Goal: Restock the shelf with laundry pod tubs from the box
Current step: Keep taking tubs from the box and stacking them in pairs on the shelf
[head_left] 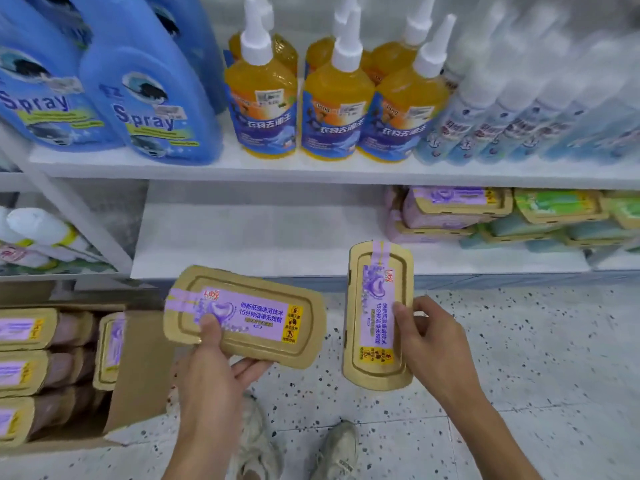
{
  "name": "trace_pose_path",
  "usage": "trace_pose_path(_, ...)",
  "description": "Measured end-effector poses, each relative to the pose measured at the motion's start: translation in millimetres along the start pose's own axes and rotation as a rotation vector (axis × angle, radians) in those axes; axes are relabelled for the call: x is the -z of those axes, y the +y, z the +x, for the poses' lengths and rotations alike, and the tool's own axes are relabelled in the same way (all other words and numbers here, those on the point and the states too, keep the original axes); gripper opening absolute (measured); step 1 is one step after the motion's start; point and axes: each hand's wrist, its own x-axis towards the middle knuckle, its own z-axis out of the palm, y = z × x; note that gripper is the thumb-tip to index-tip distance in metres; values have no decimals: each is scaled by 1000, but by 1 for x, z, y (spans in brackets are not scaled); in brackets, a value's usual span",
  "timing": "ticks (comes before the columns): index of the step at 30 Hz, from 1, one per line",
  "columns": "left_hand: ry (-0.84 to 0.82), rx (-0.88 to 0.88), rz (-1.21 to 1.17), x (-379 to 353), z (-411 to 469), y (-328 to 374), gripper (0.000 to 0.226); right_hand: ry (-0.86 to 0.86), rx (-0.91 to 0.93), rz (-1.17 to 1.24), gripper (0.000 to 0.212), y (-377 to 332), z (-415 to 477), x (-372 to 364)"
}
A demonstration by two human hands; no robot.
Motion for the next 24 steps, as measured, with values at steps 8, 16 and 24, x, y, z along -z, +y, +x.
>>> trace_pose_path(8,-69,-67,50,-79,64,-24,31,61,98,-45,26,28,95,-20)
trace_pose_path(16,-63,-220,-3,-106,149,-42,23,176,329,-157,29,34,184,-77)
trace_pose_path(24,-80,-418,-24,-98,206,-53,24,318,477,-320,39,33,228,-115)
